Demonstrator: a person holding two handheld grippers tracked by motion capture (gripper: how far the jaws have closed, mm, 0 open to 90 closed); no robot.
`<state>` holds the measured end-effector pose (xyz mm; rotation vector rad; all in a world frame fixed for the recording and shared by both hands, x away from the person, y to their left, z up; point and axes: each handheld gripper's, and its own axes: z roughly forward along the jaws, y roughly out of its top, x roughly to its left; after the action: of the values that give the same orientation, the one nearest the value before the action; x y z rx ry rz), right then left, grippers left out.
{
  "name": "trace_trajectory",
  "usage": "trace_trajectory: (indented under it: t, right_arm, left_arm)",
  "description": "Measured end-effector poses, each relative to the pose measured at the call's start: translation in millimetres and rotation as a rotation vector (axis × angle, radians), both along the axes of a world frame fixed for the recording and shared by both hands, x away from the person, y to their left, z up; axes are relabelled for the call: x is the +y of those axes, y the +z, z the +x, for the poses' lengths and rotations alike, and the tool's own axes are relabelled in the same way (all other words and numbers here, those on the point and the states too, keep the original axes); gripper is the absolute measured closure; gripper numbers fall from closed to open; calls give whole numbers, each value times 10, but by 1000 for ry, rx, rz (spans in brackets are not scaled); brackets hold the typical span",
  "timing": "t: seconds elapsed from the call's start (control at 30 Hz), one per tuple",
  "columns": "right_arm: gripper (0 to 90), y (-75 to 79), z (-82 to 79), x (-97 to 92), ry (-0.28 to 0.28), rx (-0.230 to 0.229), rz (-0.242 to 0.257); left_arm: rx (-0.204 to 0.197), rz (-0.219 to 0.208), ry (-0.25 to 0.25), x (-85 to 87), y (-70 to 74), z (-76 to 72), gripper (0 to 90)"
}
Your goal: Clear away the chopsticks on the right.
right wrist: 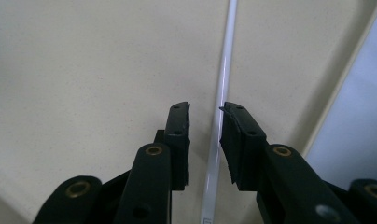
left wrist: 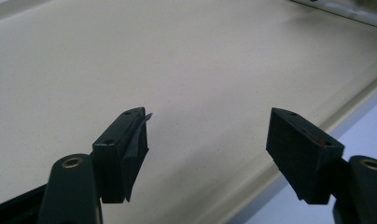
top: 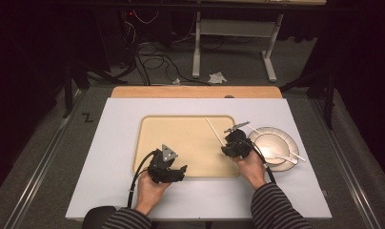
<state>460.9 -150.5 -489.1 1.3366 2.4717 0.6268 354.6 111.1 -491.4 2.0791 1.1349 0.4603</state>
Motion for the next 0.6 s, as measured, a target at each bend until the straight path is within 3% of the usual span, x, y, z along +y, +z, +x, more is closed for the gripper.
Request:
trace_trajectory:
  t: [0.2, 0.6]
  right_arm:
    - [725, 7, -43, 27, 25, -4, -7]
    - [695, 159, -156, -31, 77, -37, 30]
  left_arm:
    - [1, 3, 0, -5, -8, 6, 295]
    - [4, 7, -3, -20, -12, 3, 294]
